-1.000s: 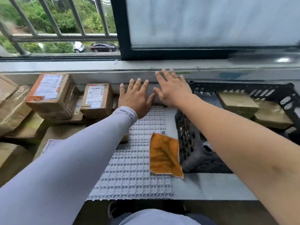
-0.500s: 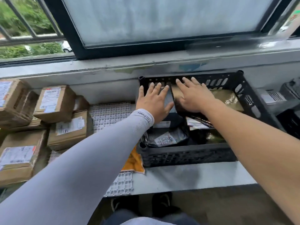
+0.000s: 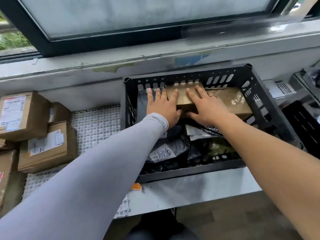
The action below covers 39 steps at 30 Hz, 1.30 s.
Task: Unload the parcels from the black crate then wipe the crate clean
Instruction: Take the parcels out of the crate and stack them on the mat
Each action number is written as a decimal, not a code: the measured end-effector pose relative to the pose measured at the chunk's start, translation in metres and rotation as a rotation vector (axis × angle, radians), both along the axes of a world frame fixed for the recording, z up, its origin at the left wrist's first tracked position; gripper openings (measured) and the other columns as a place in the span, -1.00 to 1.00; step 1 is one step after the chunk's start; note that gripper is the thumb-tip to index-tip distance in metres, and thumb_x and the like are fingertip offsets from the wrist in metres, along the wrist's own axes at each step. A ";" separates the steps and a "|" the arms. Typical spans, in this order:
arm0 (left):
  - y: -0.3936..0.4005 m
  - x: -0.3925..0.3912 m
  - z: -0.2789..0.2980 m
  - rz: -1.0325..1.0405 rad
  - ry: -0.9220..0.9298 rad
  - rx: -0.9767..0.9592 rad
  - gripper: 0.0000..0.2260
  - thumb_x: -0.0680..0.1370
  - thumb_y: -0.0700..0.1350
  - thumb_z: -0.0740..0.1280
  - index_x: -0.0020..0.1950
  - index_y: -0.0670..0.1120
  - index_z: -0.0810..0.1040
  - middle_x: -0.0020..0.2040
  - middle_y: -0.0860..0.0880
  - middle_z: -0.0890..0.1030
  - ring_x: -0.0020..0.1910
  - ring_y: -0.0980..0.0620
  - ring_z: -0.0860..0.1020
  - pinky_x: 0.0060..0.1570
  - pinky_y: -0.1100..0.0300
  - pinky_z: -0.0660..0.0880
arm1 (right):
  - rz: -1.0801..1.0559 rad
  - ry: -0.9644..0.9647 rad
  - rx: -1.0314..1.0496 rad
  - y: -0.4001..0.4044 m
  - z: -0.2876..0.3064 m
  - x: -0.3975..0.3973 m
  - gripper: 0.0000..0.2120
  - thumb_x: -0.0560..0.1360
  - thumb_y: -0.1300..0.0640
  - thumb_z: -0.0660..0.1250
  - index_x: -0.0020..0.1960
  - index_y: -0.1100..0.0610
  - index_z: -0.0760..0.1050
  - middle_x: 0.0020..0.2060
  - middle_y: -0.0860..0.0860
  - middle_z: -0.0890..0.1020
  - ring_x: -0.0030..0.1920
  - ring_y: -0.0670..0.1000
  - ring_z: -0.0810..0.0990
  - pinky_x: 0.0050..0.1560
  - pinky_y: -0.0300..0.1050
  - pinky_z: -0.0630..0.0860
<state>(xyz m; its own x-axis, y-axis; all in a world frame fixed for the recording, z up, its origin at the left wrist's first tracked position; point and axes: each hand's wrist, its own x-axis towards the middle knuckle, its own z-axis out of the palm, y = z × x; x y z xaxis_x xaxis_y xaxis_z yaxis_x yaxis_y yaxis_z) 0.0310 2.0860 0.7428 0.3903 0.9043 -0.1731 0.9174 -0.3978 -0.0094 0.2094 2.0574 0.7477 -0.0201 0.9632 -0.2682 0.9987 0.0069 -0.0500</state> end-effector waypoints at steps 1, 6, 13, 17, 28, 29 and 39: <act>-0.001 0.000 -0.001 0.002 -0.002 0.006 -0.33 0.66 0.26 0.10 0.70 0.06 -0.06 0.67 -0.23 0.09 0.66 -0.27 0.00 0.55 -0.34 -0.24 | 0.002 0.000 0.020 0.000 -0.001 -0.001 -0.14 0.58 -0.27 0.29 0.67 -0.17 -0.17 0.68 0.03 -0.08 0.59 0.30 0.17 0.55 0.30 0.20; -0.004 0.001 0.000 -0.010 -0.029 0.025 -0.37 0.70 0.19 0.10 0.69 0.02 -0.03 0.67 -0.25 0.08 0.66 -0.25 -0.02 0.55 -0.33 -0.27 | 0.013 -0.028 0.107 -0.005 0.002 -0.005 -0.21 0.60 -0.18 0.31 0.67 -0.12 -0.06 0.67 0.03 -0.02 0.53 0.31 0.28 0.54 0.24 0.17; -0.015 -0.001 0.018 -0.017 -0.096 0.101 -0.38 0.71 0.16 0.10 0.70 0.04 -0.07 0.68 -0.23 0.01 0.66 -0.28 -0.07 0.52 -0.40 -0.30 | -0.022 -0.049 0.201 -0.021 0.018 -0.009 -0.24 0.62 -0.15 0.28 0.68 -0.11 -0.07 0.67 0.07 -0.03 0.48 0.33 0.34 0.48 0.33 0.14; -0.027 -0.005 0.034 -0.006 -0.124 0.152 -0.37 0.71 0.15 0.11 0.70 0.03 -0.08 0.68 -0.24 0.00 0.65 -0.33 -0.07 0.53 -0.38 -0.28 | -0.001 -0.061 0.275 -0.032 0.035 -0.012 -0.24 0.62 -0.14 0.28 0.68 -0.09 -0.05 0.67 0.08 0.01 0.51 0.34 0.26 0.47 0.30 0.15; -0.042 -0.043 0.080 0.071 -0.192 0.316 -0.38 0.71 0.14 0.12 0.70 0.06 -0.06 0.69 -0.22 0.00 0.66 -0.26 -0.09 0.54 -0.37 -0.27 | 0.099 -0.050 0.448 -0.036 0.086 -0.044 -0.26 0.60 -0.12 0.30 0.67 -0.06 0.04 0.65 0.10 0.06 0.50 0.38 0.25 0.45 0.33 0.19; -0.043 -0.051 0.082 0.083 -0.193 0.329 -0.38 0.71 0.15 0.12 0.70 0.06 -0.05 0.69 -0.22 0.01 0.67 -0.26 -0.08 0.54 -0.37 -0.27 | 0.117 -0.048 0.459 -0.035 0.090 -0.052 -0.27 0.60 -0.11 0.30 0.67 -0.06 0.04 0.65 0.10 0.07 0.50 0.38 0.24 0.45 0.33 0.18; -0.052 -0.154 0.090 0.152 -0.209 0.446 -0.40 0.71 0.13 0.11 0.70 0.05 -0.01 0.68 -0.24 0.06 0.67 -0.25 -0.04 0.55 -0.35 -0.28 | 0.206 -0.032 0.512 -0.033 0.108 -0.155 -0.28 0.62 -0.15 0.28 0.67 -0.05 0.04 0.66 0.08 0.06 0.50 0.40 0.25 0.48 0.34 0.16</act>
<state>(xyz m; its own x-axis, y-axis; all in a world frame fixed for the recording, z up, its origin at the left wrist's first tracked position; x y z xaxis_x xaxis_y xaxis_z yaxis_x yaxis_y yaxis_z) -0.1228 2.0336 0.8326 0.2335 0.9216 0.3101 0.9650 -0.2588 0.0423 0.0545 2.0239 0.8556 -0.2215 0.9476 0.2301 0.9751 0.2178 0.0419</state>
